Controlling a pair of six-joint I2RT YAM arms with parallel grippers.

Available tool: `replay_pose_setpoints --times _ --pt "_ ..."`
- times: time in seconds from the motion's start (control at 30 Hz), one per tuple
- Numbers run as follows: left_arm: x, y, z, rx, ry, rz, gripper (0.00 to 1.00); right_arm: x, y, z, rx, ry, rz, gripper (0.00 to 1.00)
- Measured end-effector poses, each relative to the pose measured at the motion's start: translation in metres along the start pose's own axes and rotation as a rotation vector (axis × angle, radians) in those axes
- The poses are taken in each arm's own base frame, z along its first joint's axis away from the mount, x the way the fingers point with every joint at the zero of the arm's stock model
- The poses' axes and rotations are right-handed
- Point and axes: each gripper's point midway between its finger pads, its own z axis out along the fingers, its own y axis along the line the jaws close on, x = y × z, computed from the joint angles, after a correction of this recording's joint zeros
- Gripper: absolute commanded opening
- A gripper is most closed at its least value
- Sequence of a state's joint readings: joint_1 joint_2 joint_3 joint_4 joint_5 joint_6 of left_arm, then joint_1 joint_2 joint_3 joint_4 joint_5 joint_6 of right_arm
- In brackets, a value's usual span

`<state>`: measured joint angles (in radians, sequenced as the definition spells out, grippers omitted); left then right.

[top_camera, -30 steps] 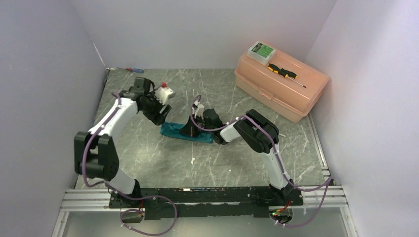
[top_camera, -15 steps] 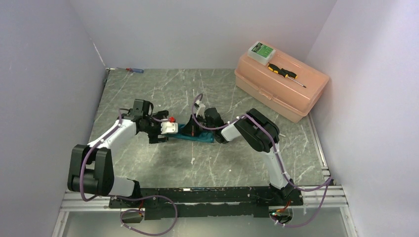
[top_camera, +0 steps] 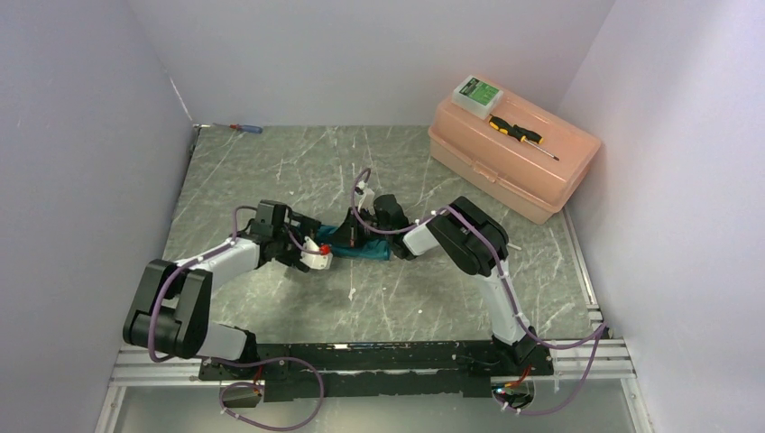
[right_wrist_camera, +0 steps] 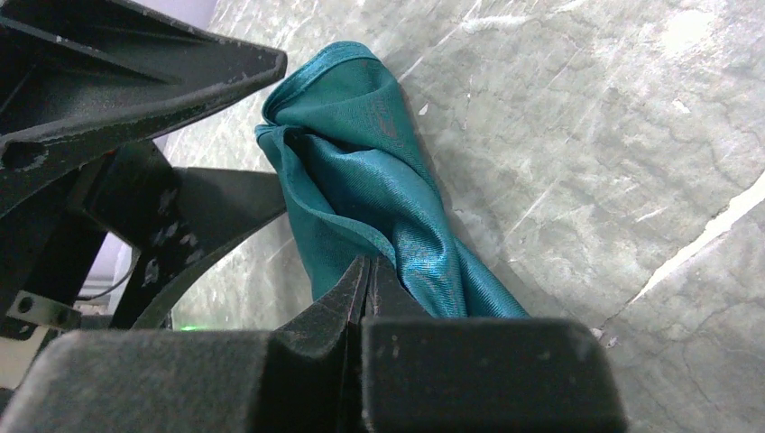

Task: Fold the napkin into a case and place the utensils inside
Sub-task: Pick up the smaller rectangle-folded napkin from the center of the board.

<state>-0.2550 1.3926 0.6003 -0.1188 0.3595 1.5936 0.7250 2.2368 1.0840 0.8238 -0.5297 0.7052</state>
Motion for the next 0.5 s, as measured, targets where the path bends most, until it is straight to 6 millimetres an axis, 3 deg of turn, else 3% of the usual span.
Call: replay_pose_setpoints --times 0.17,0.3,0.37,0.43,0.5 --pt "0.008 0.009 0.008 -0.023 0.055 0.060 0.68 0.000 0.000 0.000 -0.005 0.004 0.015 0.00" --pt "0.011 0.013 0.017 -0.019 0.106 0.105 0.59 -0.001 0.000 0.000 -0.005 0.002 0.023 0.00" --pt "0.011 0.015 0.022 -0.016 0.132 0.124 0.42 -0.001 0.000 0.000 -0.005 0.003 0.023 0.00" --pt "0.011 0.012 0.025 -0.004 0.151 0.127 0.05 -0.001 0.000 0.000 -0.005 0.005 0.026 0.00" --pt "0.011 0.004 0.029 0.028 0.172 0.124 0.03 -0.001 0.000 0.000 -0.006 0.007 0.031 0.00"
